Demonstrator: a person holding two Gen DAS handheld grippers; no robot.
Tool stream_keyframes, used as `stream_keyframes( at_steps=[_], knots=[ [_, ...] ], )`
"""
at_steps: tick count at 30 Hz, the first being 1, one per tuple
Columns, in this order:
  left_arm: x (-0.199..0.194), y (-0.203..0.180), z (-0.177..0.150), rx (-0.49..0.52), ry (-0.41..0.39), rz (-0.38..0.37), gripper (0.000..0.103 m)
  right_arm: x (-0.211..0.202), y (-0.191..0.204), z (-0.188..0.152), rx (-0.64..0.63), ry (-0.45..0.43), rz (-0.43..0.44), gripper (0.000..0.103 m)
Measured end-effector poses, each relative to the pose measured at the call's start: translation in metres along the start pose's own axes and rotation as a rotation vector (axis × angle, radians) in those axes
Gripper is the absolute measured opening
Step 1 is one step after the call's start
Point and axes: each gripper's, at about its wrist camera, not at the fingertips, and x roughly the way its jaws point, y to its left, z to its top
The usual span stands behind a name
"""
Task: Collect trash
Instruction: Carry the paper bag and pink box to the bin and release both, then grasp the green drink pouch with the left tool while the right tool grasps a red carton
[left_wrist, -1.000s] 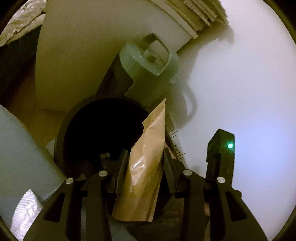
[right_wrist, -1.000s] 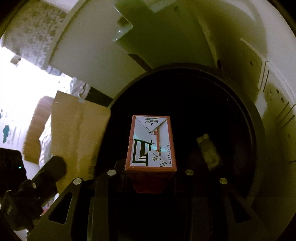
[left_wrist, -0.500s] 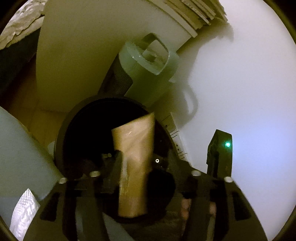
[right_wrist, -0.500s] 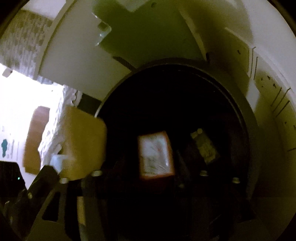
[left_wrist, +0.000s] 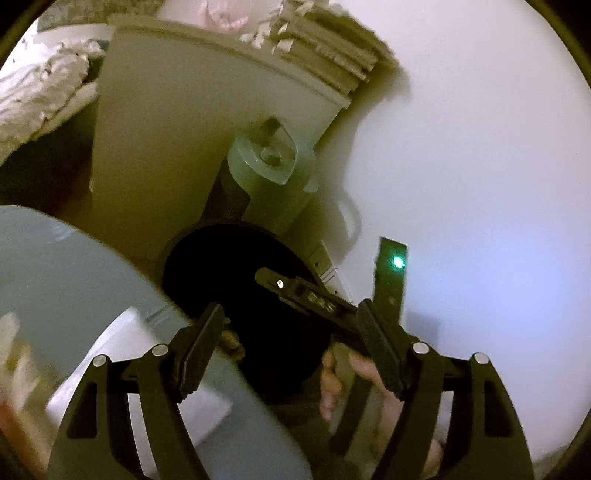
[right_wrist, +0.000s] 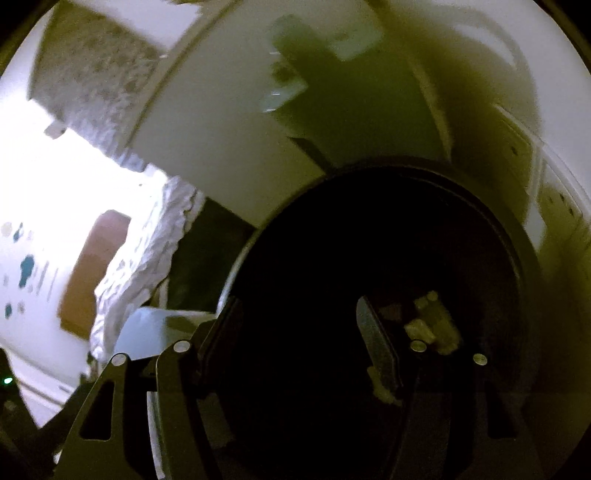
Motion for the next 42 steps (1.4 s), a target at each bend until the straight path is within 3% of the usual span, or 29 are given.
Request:
stream_keyframes(
  at_steps=[6,11,14,18,19,22,28,30,32,34,35,37,42],
  knots=[
    [-0.086,0.014,-0.038,0.015,-0.089,0.113,0.077,-0.006,0.027,-0.015,-0.105,-0.025,0.036,0.065],
    [-0.162,0.049,-0.084,-0.031,-0.151,0.315,0.080,-0.019,0.062,-0.036,-0.250,-0.047,0.075,0.065],
    [-0.192,0.073,-0.116,-0.067,-0.124,0.435,0.080,-0.026,0.090,-0.054,-0.358,-0.035,0.111,0.065],
    [-0.210,0.091,-0.150,-0.082,-0.069,0.527,0.080,-0.038,0.133,-0.075,-0.453,0.009,0.168,0.065],
    [-0.211,0.094,-0.156,-0.081,-0.054,0.541,0.080,-0.038,0.133,-0.075,-0.453,0.009,0.168,0.069],
    [-0.210,0.098,-0.172,-0.069,-0.017,0.552,0.080,-0.048,0.179,-0.100,-0.532,0.062,0.243,0.080],
    [-0.201,0.113,-0.187,-0.063,0.021,0.566,0.080,-0.031,0.254,-0.147,-0.673,0.237,0.247,0.083],
    [-0.198,0.120,-0.190,-0.084,0.019,0.556,0.079,-0.022,0.269,-0.162,-0.719,0.266,0.187,0.083],
    [-0.198,0.127,-0.190,-0.108,0.027,0.556,0.071,-0.007,0.281,-0.177,-0.777,0.297,0.072,0.083],
    [-0.202,0.131,-0.190,-0.129,0.014,0.538,0.062,0.007,0.285,-0.186,-0.790,0.329,0.022,0.083],
    [-0.205,0.134,-0.190,-0.134,0.010,0.531,0.057,0.012,0.285,-0.186,-0.791,0.331,0.008,0.081],
    [-0.209,0.137,-0.190,-0.148,-0.001,0.522,0.046,0.019,0.284,-0.190,-0.801,0.346,-0.017,0.057],
    [-0.229,0.136,-0.190,-0.149,-0.082,0.502,0.041,0.012,0.284,-0.190,-0.787,0.314,0.020,0.039]
  ],
)
